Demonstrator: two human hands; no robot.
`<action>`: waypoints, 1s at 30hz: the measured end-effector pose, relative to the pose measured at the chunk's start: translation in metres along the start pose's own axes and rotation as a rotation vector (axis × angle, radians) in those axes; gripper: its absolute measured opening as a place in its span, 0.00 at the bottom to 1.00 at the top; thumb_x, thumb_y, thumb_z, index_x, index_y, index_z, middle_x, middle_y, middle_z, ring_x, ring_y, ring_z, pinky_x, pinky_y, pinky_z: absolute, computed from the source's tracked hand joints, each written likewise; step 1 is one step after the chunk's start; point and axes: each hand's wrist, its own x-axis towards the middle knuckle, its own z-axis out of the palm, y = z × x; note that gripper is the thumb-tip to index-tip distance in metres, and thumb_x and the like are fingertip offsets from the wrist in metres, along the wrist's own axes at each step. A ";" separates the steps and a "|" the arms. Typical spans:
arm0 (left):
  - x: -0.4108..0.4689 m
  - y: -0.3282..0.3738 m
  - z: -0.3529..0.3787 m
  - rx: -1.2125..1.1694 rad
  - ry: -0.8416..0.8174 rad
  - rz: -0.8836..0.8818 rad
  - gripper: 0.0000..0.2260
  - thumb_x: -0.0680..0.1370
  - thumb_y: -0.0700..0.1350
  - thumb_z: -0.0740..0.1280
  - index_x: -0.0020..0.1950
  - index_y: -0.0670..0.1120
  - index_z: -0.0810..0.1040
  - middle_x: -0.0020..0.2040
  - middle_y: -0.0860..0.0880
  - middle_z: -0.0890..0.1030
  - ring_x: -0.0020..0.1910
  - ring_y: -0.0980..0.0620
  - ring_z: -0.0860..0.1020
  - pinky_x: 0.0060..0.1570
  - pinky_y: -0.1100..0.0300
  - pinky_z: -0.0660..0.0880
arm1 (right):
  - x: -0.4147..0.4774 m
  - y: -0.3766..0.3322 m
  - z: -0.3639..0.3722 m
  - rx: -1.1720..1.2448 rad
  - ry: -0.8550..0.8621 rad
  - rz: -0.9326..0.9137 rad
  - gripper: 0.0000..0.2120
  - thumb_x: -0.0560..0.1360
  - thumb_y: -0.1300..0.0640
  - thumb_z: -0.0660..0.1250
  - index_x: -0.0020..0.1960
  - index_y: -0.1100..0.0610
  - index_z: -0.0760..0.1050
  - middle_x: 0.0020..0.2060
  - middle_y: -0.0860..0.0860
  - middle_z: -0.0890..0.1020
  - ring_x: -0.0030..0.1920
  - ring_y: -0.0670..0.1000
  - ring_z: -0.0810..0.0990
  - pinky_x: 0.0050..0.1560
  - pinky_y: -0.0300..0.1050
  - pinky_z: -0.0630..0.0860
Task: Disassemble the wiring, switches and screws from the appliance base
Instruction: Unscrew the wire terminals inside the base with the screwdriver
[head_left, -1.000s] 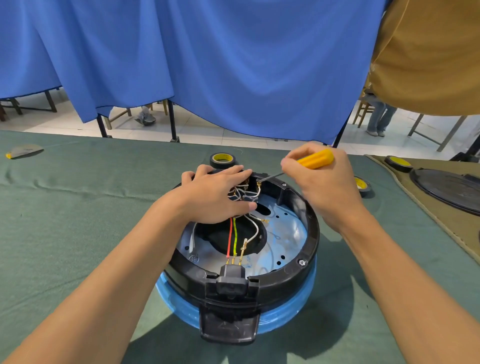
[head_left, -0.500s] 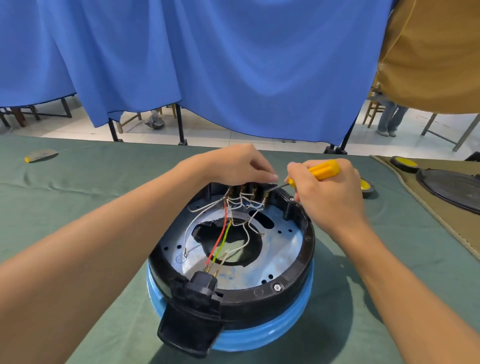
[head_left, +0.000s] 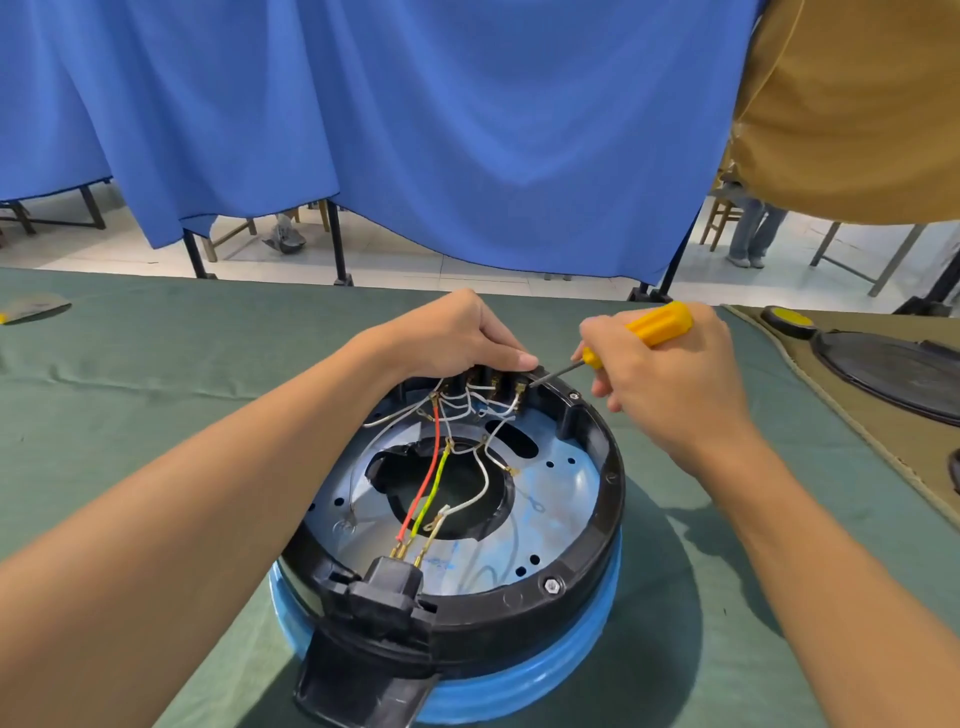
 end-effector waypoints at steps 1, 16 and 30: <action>0.000 0.000 0.000 -0.001 -0.001 -0.003 0.05 0.75 0.50 0.72 0.48 0.52 0.86 0.37 0.62 0.84 0.33 0.67 0.78 0.36 0.74 0.72 | 0.002 0.003 0.000 0.041 0.036 0.048 0.16 0.72 0.56 0.65 0.28 0.63 0.78 0.22 0.58 0.77 0.25 0.60 0.75 0.33 0.53 0.78; 0.000 0.001 0.001 0.025 0.011 -0.032 0.02 0.74 0.52 0.72 0.43 0.58 0.86 0.36 0.65 0.83 0.33 0.70 0.77 0.41 0.67 0.69 | -0.019 -0.001 0.027 0.097 0.280 0.005 0.19 0.71 0.61 0.61 0.24 0.69 0.66 0.20 0.63 0.68 0.23 0.63 0.65 0.24 0.51 0.68; -0.002 0.004 0.001 0.012 0.010 -0.041 0.03 0.74 0.51 0.72 0.43 0.55 0.86 0.34 0.63 0.83 0.31 0.69 0.77 0.41 0.66 0.69 | -0.014 0.008 0.030 0.252 0.338 0.108 0.18 0.73 0.62 0.63 0.27 0.69 0.69 0.23 0.65 0.72 0.24 0.61 0.67 0.27 0.46 0.69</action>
